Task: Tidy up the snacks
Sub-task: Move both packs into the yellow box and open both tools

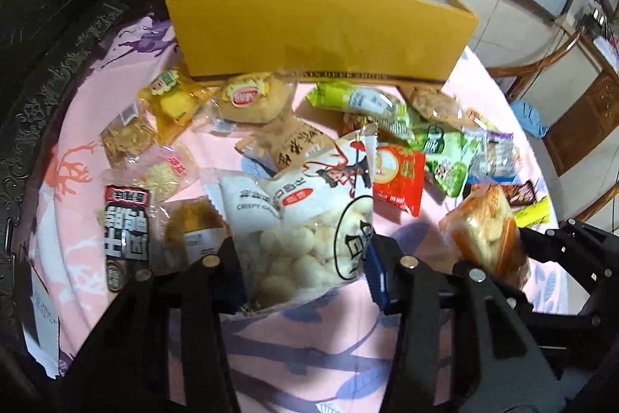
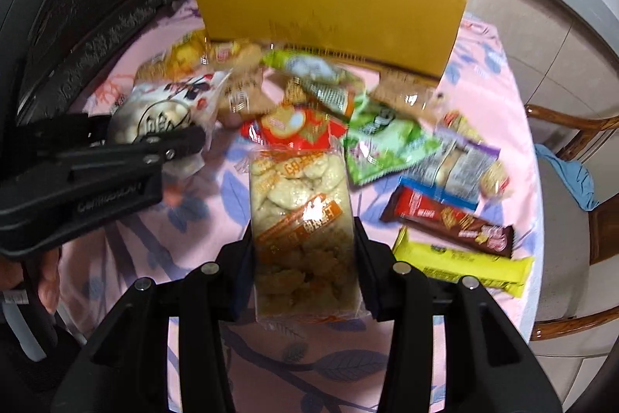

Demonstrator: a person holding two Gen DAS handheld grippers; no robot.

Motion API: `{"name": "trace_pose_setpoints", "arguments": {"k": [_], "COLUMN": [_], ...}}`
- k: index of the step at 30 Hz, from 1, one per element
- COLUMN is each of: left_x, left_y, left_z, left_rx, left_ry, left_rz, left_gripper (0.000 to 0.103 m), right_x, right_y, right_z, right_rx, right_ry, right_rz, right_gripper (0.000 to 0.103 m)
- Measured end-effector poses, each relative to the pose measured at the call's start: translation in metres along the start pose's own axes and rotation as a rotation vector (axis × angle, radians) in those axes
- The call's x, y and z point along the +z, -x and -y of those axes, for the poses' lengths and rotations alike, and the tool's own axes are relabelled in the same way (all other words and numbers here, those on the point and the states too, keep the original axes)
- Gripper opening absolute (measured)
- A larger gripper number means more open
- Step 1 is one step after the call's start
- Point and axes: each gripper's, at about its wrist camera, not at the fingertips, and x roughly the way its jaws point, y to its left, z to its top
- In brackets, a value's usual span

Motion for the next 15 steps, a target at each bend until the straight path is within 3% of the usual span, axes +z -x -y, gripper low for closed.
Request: {"name": "trace_pose_setpoints", "arguments": {"k": [8,15], "left_x": [0.04,0.126], "left_y": [0.026,0.033], "left_z": [-0.014,-0.025], "left_rx": [-0.019,0.004], "left_ry": [0.073,0.112], "left_rz": [0.073,0.177], "left_gripper": [0.047,0.047], "right_x": [0.05,0.123], "right_y": [0.022,0.041], "right_z": [0.008,0.017], "right_rx": [-0.004,-0.012], "right_ry": [-0.046,-0.069], "right_rz": [0.06,0.167], "right_gripper": [0.046,0.046]}}
